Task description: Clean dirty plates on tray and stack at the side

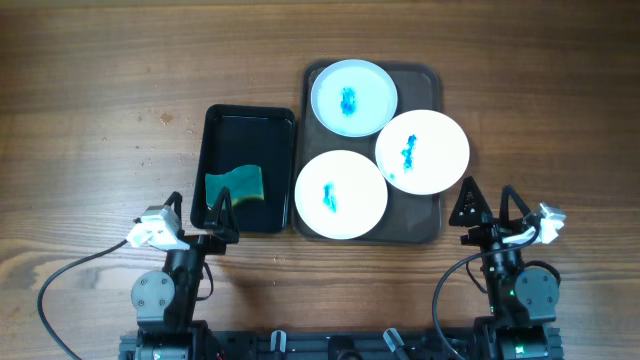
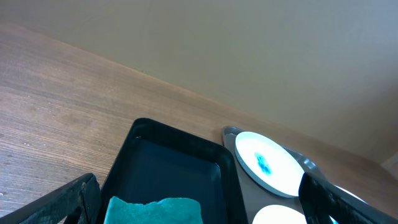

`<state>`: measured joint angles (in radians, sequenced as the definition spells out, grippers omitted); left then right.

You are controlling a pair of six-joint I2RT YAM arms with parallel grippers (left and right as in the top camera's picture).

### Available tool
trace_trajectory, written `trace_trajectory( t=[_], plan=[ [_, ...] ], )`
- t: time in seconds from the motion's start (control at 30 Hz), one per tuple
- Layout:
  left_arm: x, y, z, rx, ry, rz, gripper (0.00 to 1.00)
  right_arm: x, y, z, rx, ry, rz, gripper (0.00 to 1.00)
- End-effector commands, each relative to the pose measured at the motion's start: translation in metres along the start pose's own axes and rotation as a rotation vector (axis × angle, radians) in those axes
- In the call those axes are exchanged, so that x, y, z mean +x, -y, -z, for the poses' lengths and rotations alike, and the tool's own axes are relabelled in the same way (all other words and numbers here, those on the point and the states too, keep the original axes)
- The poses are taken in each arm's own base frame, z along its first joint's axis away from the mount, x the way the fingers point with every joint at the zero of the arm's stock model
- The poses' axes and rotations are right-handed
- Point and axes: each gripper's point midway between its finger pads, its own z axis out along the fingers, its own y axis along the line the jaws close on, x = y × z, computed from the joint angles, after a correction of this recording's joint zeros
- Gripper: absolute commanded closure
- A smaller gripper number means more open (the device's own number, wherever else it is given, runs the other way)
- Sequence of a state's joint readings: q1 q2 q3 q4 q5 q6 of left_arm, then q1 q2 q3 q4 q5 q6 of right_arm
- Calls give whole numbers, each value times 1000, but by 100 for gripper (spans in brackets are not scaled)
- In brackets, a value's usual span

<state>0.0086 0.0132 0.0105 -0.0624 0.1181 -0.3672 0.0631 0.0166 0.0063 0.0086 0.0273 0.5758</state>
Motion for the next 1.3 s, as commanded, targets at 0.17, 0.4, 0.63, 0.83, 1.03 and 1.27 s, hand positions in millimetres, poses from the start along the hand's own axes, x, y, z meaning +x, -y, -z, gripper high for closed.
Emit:
trace_trajectory(
  t=[0.17, 0.4, 0.63, 0.83, 1.03, 1.27],
  plan=[
    [2, 0, 0, 7, -6, -16, 0, -1, 0, 0, 3, 8, -4, 0],
    [2, 0, 0, 7, -6, -16, 0, -1, 0, 0, 3, 8, -4, 0],
    [2, 0, 0, 7, -6, -16, 0, -1, 0, 0, 3, 8, -4, 0],
    [2, 0, 0, 7, -6, -16, 0, -1, 0, 0, 3, 8, -4, 0],
    [1, 1, 0, 9, -1, -17, 0, -3, 2, 0, 12, 16, -5, 0],
    [-24, 43, 7, 213, 56, -45, 0, -21, -35, 5, -155, 29, -119, 0]
  ],
)
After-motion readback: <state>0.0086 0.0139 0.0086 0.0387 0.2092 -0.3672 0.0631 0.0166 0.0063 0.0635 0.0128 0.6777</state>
